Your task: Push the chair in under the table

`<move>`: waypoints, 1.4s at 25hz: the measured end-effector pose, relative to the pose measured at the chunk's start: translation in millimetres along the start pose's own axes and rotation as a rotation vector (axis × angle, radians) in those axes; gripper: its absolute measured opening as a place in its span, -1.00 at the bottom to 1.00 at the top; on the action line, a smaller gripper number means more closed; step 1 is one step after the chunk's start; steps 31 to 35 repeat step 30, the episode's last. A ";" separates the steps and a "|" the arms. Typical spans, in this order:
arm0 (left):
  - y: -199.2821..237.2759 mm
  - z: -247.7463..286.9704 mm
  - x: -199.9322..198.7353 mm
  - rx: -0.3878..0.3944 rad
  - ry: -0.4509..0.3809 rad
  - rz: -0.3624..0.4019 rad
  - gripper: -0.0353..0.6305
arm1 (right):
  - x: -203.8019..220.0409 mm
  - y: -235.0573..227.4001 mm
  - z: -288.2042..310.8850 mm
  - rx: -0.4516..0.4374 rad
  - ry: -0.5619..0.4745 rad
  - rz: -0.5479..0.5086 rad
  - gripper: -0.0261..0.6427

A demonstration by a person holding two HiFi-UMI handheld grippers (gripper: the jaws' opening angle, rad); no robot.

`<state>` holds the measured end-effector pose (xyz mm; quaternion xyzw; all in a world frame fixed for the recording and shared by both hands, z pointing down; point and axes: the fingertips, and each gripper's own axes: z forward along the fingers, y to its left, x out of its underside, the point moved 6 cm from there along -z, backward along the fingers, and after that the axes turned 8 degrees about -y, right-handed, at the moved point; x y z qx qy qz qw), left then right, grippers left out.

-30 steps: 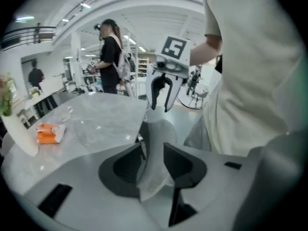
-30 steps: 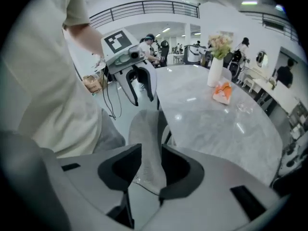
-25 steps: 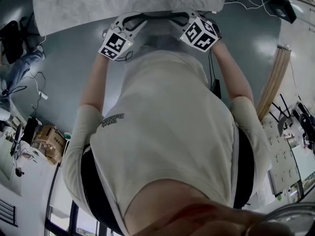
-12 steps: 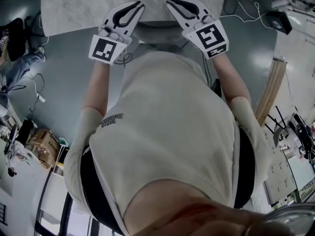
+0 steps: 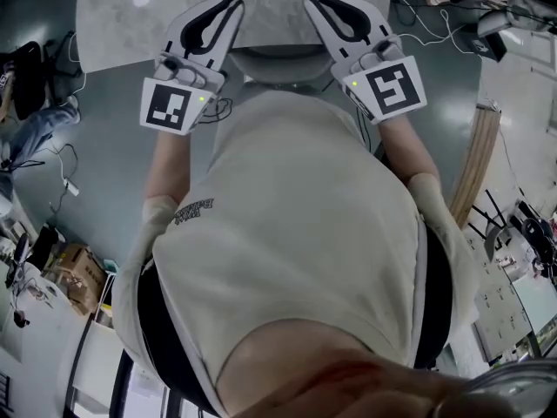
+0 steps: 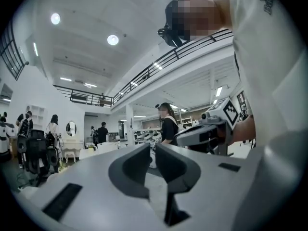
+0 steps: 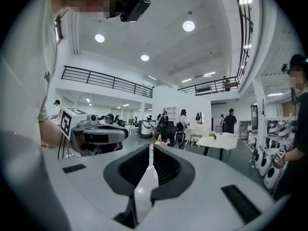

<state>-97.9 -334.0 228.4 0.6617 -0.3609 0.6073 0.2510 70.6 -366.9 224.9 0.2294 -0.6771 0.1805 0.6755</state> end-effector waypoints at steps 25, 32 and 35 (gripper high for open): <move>6.6 -26.1 -36.9 0.019 -0.056 0.033 -0.80 | -47.6 34.3 5.0 0.092 -0.085 -0.043 -0.89; 11.1 -29.6 -37.3 0.014 -0.044 0.031 -0.80 | -47.2 37.9 9.3 0.093 -0.084 -0.039 -0.89; 11.1 -29.6 -37.3 0.014 -0.044 0.031 -0.80 | -47.2 37.9 9.3 0.093 -0.084 -0.039 -0.89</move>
